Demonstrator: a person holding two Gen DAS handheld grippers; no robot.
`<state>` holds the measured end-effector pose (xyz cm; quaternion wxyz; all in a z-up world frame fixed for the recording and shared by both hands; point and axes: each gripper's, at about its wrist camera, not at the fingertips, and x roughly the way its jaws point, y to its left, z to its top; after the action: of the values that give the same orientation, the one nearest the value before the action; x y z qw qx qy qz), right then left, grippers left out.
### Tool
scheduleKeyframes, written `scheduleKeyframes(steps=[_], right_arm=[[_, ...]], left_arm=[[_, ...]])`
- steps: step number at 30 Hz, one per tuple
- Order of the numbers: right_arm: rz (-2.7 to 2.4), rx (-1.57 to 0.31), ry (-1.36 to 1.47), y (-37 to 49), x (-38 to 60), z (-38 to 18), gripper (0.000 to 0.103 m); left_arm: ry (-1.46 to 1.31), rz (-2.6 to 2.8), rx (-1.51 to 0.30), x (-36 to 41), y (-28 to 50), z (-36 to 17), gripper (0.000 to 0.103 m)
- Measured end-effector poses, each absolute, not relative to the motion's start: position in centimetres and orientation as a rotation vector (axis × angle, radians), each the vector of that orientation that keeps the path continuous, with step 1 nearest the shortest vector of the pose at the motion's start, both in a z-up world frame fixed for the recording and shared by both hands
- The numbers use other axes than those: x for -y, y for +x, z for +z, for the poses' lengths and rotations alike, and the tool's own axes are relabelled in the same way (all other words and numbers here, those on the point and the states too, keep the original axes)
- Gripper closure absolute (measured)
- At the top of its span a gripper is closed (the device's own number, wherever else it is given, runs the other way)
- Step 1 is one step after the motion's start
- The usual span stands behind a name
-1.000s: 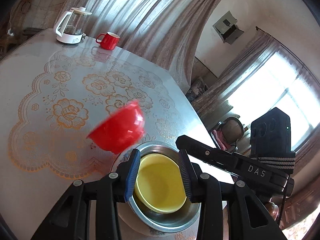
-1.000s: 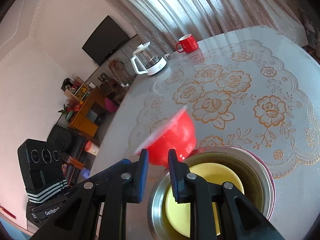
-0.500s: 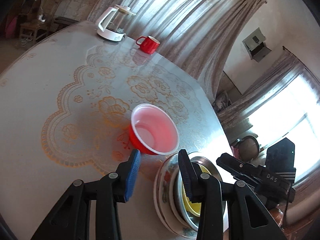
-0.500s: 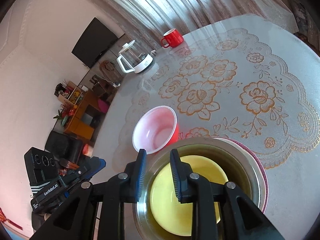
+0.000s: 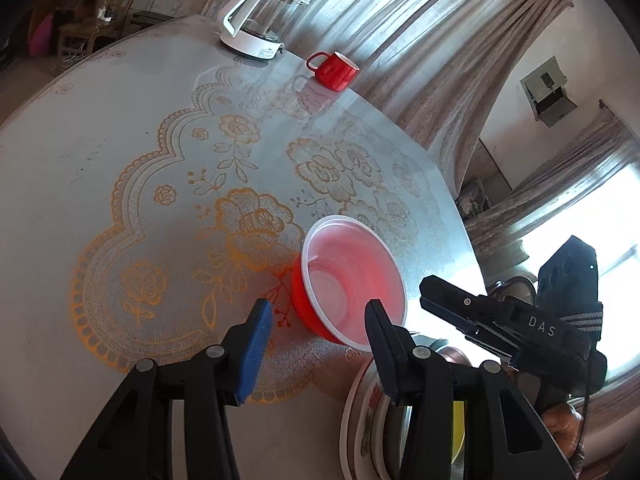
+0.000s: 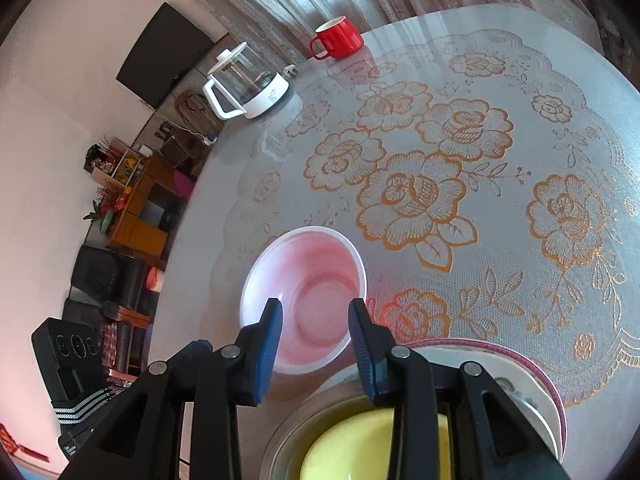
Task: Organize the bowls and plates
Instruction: 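Lift the red bowl and carry it over the yellow bowl with the right gripper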
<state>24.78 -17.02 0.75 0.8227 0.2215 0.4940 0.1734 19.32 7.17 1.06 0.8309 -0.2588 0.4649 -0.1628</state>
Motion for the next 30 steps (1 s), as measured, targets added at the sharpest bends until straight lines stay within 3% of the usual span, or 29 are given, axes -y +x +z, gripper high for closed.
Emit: scheduleKeyframes(steps=[6,9,12,23,30], right_arm=[[0.333,-1.085,0.467,26.4,17.0,-0.7,0.069],[0.326,-1.109,0.446,27.2,16.6,-1.3,0.069],[0.349,-1.126,0.439,27.3,16.0,-1.7,0.075],[0.361,-1.037,0.384,25.2,16.2,0.4,0.084],[0.421,-0.982,0.407,22.8,16.5,2.2,0.085]], left_arm=[[-0.528,-0.353,-1.011,-6.0,21.3,0.0,0.055],[-0.516,-0.377,-1.023,-5.2,21.7,-0.6,0.062],[-0.514,-0.415,-0.983,-4.7,21.0,0.0,0.062],[-0.539,-0.456,-0.925,-4.9,19.4,2.3,0.061],[-0.482,-0.528,-0.866,-3.5,16.7,4.7,0.061]])
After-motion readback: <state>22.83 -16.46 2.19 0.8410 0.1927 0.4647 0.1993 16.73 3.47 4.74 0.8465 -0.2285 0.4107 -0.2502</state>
